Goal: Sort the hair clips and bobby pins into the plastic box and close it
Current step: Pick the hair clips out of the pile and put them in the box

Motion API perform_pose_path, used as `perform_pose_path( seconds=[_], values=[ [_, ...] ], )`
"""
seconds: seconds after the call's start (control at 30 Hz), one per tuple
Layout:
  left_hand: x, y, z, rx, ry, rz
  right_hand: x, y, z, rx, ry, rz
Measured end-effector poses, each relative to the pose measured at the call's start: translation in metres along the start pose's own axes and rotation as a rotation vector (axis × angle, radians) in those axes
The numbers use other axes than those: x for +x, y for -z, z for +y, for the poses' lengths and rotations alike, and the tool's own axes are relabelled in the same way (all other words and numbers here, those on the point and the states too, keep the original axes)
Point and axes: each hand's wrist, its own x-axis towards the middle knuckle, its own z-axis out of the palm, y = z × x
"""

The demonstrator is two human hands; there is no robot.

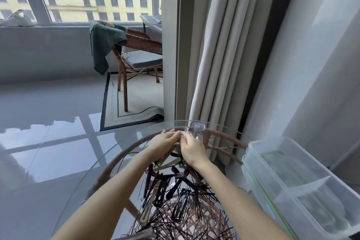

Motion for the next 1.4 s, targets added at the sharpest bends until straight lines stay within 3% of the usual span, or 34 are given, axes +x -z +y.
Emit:
perform_pose_path(
  seconds=[0.1,0.3,0.4,0.47,0.57,0.73,1.17,1.3,1.4],
  values=[
    [-0.020,0.004,0.002,-0.226,0.036,0.012,-0.018,0.004,-0.014,0.121,-0.004,0.013],
    [-0.063,0.024,0.023,-0.465,-0.002,-0.087,-0.061,0.047,-0.021,0.377,0.020,0.000],
    [-0.096,0.038,0.025,-0.275,-0.026,0.101,-0.083,0.075,0.004,0.261,-0.012,0.110],
    [-0.131,0.044,0.019,-0.092,-0.016,0.206,-0.102,0.085,0.026,0.105,-0.046,0.095],
    [-0.188,0.032,0.001,0.226,0.043,0.206,-0.138,0.082,0.050,-0.079,-0.041,-0.022],
    [-0.236,-0.022,-0.006,0.376,0.153,0.221,-0.161,0.056,0.053,-0.213,0.035,-0.035],
    [-0.181,-0.054,0.044,0.190,0.196,0.341,-0.160,0.034,-0.009,0.086,0.092,-0.100],
    [-0.215,-0.030,0.046,0.134,0.059,0.312,-0.190,0.075,0.012,0.077,0.160,-0.070],
    [-0.254,-0.015,0.041,0.148,-0.143,0.273,-0.230,0.110,0.045,0.017,0.220,-0.196]
  ],
)
